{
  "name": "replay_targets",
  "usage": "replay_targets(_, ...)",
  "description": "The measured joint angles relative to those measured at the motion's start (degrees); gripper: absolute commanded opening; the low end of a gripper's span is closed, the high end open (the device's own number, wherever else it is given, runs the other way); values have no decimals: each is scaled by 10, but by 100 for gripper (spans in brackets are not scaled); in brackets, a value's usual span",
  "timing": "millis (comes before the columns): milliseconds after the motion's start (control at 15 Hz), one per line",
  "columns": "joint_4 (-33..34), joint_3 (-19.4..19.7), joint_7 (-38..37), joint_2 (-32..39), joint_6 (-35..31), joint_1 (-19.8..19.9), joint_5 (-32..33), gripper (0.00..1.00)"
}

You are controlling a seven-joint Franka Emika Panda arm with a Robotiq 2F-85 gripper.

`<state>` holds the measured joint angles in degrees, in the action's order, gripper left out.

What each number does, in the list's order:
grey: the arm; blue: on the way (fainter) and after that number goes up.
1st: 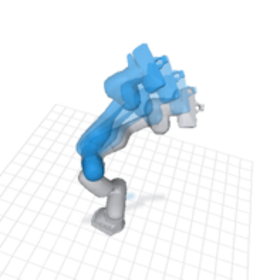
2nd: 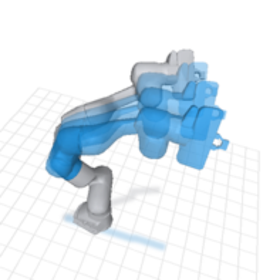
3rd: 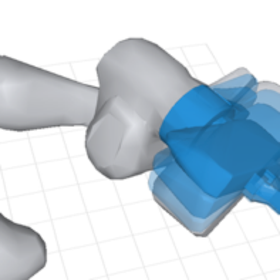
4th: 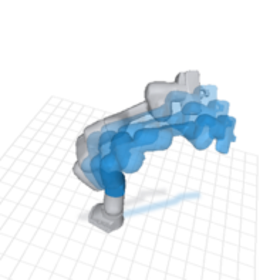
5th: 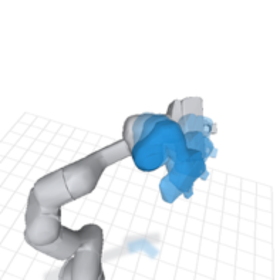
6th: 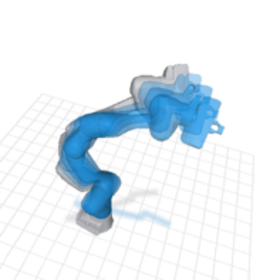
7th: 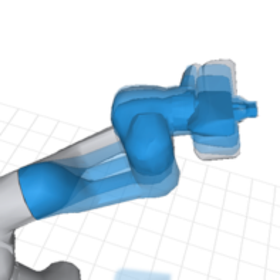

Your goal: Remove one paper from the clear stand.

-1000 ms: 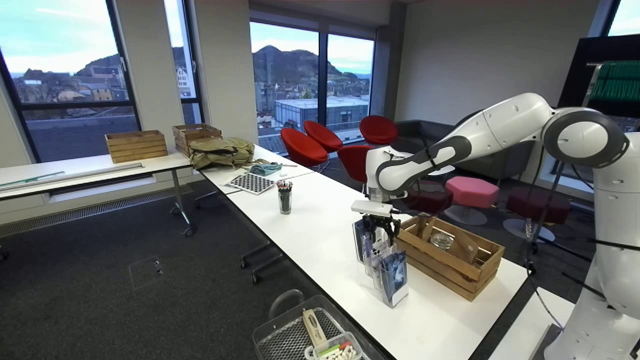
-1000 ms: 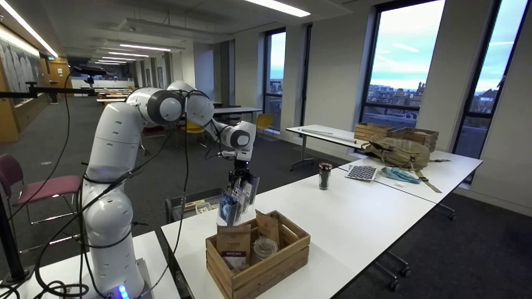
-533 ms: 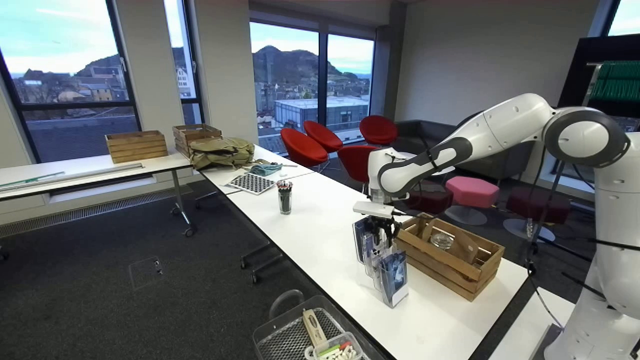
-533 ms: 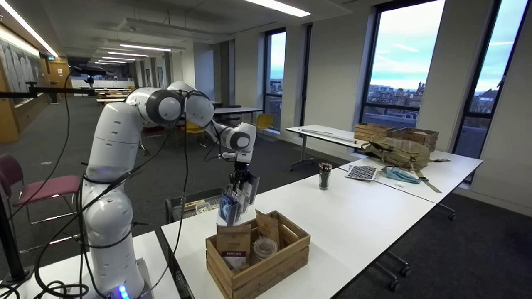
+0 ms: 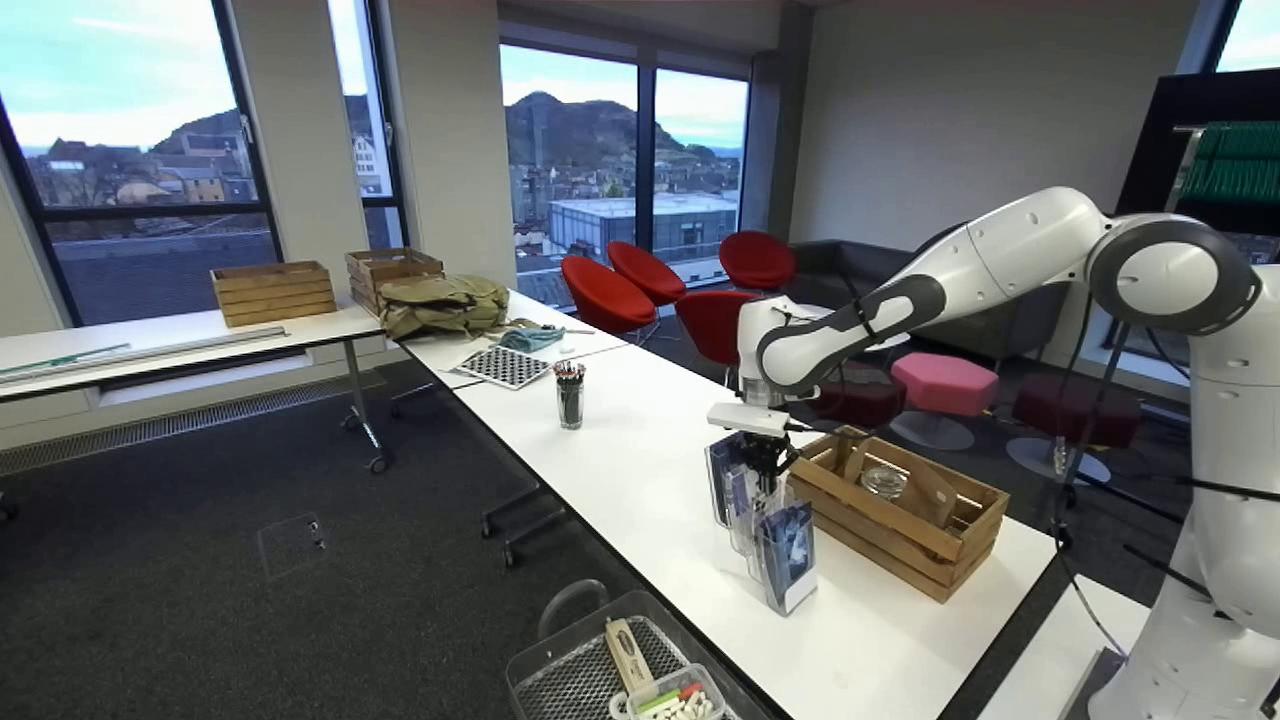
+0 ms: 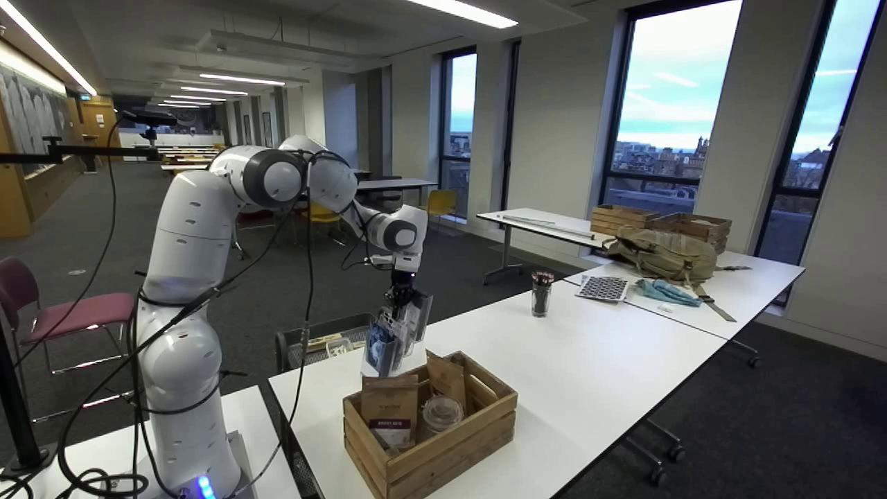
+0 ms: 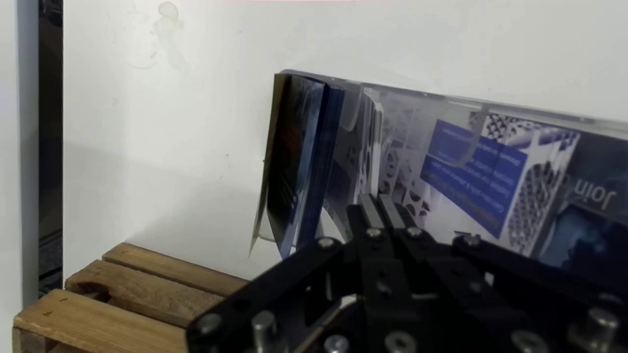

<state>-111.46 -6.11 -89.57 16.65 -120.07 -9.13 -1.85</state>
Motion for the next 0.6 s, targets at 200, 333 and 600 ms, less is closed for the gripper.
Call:
replay_targets(200, 0, 0, 0, 0, 0, 0, -1, 0)
replay_targets(333, -1, 1, 0, -1, 0, 0, -1, 0)
replay_targets(600, -12, 2, 0, -16, -4, 1, -2, 0)
